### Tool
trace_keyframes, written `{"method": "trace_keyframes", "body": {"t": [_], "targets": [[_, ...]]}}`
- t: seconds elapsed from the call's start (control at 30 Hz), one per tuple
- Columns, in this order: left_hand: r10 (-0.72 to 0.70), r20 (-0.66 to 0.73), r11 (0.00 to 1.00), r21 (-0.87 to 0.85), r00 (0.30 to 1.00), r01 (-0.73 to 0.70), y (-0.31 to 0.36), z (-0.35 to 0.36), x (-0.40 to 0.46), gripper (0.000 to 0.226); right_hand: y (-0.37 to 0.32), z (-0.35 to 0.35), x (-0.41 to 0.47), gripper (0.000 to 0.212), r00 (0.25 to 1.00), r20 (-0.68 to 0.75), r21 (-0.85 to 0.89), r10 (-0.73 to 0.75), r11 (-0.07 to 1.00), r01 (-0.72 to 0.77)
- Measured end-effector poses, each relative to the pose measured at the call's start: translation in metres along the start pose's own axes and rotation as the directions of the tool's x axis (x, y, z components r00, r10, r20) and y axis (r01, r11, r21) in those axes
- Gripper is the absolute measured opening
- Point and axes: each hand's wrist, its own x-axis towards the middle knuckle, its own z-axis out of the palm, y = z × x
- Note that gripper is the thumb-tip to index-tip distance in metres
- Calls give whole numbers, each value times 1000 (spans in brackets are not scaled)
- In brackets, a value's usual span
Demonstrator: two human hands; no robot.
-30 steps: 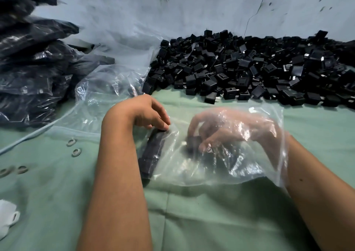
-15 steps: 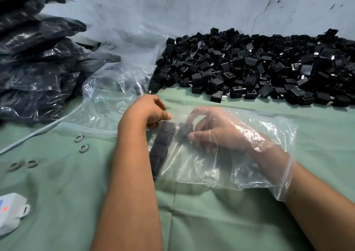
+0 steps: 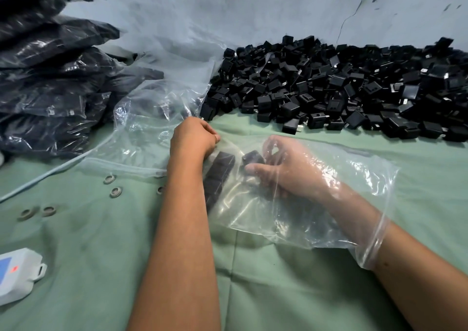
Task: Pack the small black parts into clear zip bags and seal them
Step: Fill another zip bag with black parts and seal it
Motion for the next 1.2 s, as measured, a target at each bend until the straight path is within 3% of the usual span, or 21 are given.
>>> {"method": "trace_keyframes", "body": {"t": [0.07,0.17,0.3,0.4,0.47,0.6,0.77,0.83,0.9,1.0,1.07,1.1,1.2], "targets": [[-4,-8,1000,17,1000,4,0,1,0,20,3,-3,0,39,999,8,-5,-34,999,34],[-14,-7,999,32,1000,15,0,2,0,20,4,-2,3,22,996,-29,-154,-79,985,73],[-17,-2,1000,23,1000,17,-1,1,0,15,1,4,4,16,986,-144,-304,-82,952,35],[-17,1,1000,20,1000,17,-1,0,-1,12,-3,6,3,9,981,-151,-352,-119,934,60],[-16,2,1000,21,1000,16,0,0,-1,13,-5,5,2,15,962,-162,-463,-220,878,122],[-26,8,1000,15,1000,26,0,0,0,13,-7,7,-2,20,990,-103,-351,-99,935,57],[-37,30,999,-25,999,37,0,-3,-2,10,-12,7,-3,27,992,-70,-360,-105,930,73],[-49,18,991,-127,999,51,1,-2,-4,4,-14,7,-4,29,993,-69,-388,-98,919,64],[-121,-80,921,-381,989,81,3,-5,-5,7,-17,8,-6,34,993,-55,-402,-101,913,70],[-297,-179,590,-807,938,33,6,-20,-4,5,-25,8,-7,38,997,-1,-471,-78,879,68],[-352,-162,433,-901,922,7,7,-27,-4,13,-29,7,-7,40,998,25,-516,-63,854,67],[-341,-162,430,-903,926,1,7,-28,-6,15,-30,7,-6,41,997,35,-535,-64,842,73],[-206,-190,545,-837,960,-49,14,-23,-9,21,-30,5,0,43,997,58,-583,-58,809,81]]}}
